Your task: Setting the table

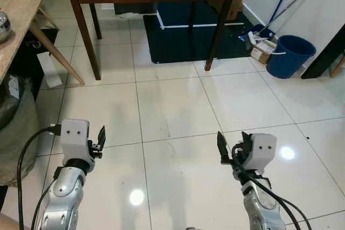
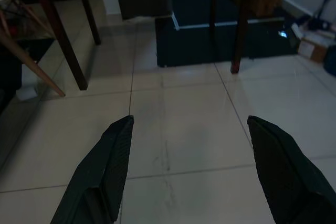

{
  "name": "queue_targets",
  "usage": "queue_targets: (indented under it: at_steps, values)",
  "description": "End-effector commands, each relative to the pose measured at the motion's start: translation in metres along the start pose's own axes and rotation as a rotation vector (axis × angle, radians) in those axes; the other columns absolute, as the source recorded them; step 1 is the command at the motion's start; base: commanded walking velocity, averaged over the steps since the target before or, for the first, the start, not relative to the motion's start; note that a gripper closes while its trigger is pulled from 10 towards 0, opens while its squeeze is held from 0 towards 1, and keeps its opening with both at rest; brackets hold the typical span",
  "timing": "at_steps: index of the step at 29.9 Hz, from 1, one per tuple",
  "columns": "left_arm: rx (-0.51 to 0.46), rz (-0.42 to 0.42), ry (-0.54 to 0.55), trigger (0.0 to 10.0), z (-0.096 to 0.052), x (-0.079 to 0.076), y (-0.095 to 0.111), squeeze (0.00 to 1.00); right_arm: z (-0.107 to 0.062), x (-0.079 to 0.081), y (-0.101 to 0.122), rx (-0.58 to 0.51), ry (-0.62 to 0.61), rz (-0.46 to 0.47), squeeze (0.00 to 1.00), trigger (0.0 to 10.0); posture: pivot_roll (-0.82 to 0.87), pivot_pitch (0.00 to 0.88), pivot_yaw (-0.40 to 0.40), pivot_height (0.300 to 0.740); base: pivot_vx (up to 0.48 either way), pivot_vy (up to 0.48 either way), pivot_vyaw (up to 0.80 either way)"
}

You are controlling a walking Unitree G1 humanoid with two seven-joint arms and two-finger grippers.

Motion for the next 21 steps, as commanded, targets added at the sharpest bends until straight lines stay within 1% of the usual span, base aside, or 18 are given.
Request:
queue_targets:
  at_steps: [1, 2, 7, 8, 11, 14, 18, 21]
  values:
    - [0.017, 0.021, -0.020, 10.0, -0.003, -0.008, -0.003, 0.00, 0.000, -0.003, 0.003, 0.002, 0.001, -0.007, 0.00, 10.0, -0.09, 0.033, 0.015, 0.740, 0.000, 0.000, 0.00]
    - [0.017, 0.021, -0.020, 10.0, -0.003, -0.008, -0.003, 0.00, 0.000, -0.003, 0.003, 0.002, 0.001, -0.007, 0.00, 10.0, -0.09, 0.033, 0.015, 0.740, 0.000, 0.000, 0.00]
    - [0.047, 0.008, -0.060, 10.0, -0.009, -0.029, 0.006, 0.00, -0.001, -0.007, 0.011, 0.020, 0.015, 0.008, 0.00, 10.0, -0.10, 0.021, 0.002, 0.740, 0.000, 0.000, 0.00]
    - [0.047, 0.008, -0.060, 10.0, -0.009, -0.029, 0.006, 0.00, -0.001, -0.007, 0.011, 0.020, 0.015, 0.008, 0.00, 10.0, -0.10, 0.021, 0.002, 0.740, 0.000, 0.000, 0.00]
    - [0.035, 0.006, -0.074, 10.0, -0.007, -0.037, 0.009, 0.00, 0.000, -0.008, 0.016, 0.012, 0.014, 0.008, 0.00, 10.0, -0.10, 0.017, 0.003, 0.740, 0.000, 0.000, 0.00]
    - [0.030, 0.002, -0.076, 10.0, -0.006, -0.039, 0.011, 0.00, 0.001, -0.009, 0.017, 0.010, 0.012, 0.009, 0.00, 10.0, -0.11, 0.011, 0.002, 0.740, 0.000, 0.000, 0.00]
    - [0.034, -0.018, -0.085, 10.0, -0.003, -0.041, 0.015, 0.00, 0.001, -0.008, 0.018, 0.021, 0.024, 0.004, 0.00, 10.0, -0.13, 0.000, -0.030, 0.740, 0.000, 0.000, 0.00]
    - [0.024, -0.006, -0.096, 10.0, -0.002, -0.044, 0.017, 0.00, 0.002, -0.011, 0.020, 0.025, 0.034, -0.010, 0.00, 10.0, -0.14, 0.000, -0.038, 0.740, 0.000, 0.000, 0.00]
Point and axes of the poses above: a point about 5 cm out from each wrist's last joint towards the gripper, its own z axis pointing out of the wrist towards the gripper, its own y axis along the axis of the wrist's last joint, x = y × z, the point moved 3 cm from there along z, pointing out of the wrist towards the gripper, and after that the axes turned 15 degrees about -z, right-handed, at the moved point
